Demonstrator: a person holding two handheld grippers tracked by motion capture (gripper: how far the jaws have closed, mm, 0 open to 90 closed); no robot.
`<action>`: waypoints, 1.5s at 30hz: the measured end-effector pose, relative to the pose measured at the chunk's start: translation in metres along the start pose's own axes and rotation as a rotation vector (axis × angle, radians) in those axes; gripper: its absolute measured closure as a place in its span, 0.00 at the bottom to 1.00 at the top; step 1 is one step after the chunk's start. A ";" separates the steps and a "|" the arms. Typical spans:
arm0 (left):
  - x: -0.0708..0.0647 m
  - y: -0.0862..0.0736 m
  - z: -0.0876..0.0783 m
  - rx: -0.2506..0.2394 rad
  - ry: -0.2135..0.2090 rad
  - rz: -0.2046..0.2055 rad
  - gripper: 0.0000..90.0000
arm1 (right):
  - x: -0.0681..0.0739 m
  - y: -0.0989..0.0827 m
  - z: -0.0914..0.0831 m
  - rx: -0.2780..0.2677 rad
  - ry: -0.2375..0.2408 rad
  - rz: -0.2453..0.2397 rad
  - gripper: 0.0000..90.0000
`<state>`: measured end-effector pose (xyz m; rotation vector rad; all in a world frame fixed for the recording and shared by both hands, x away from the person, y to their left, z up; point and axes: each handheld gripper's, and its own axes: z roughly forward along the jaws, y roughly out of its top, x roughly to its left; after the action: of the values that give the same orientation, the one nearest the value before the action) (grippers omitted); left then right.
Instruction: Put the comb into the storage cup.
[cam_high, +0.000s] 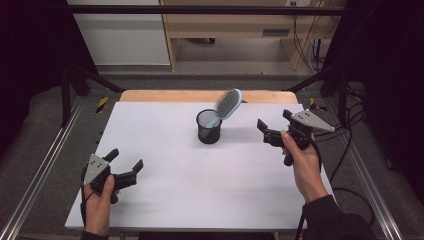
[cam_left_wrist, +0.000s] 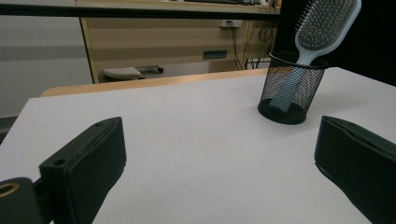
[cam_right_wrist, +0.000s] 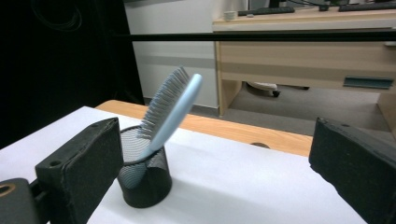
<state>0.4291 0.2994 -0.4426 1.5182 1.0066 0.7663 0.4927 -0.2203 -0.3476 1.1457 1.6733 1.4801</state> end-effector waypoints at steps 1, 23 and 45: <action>0.001 0.000 -0.001 0.001 0.009 0.002 0.03 | -0.002 -0.002 -0.003 -0.002 -0.005 0.004 0.04; 0.009 0.000 -0.032 -0.029 0.020 -0.001 0.02 | -0.043 -0.045 -0.064 -0.032 -0.040 0.075 0.04; 0.015 0.001 -0.033 -0.035 -0.008 -0.003 0.02 | -0.045 -0.101 -0.081 -0.021 -0.050 0.039 0.05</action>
<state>0.4067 0.3267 -0.4367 1.4888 0.9843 0.7710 0.4203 -0.2963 -0.4364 1.2008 1.6066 1.4776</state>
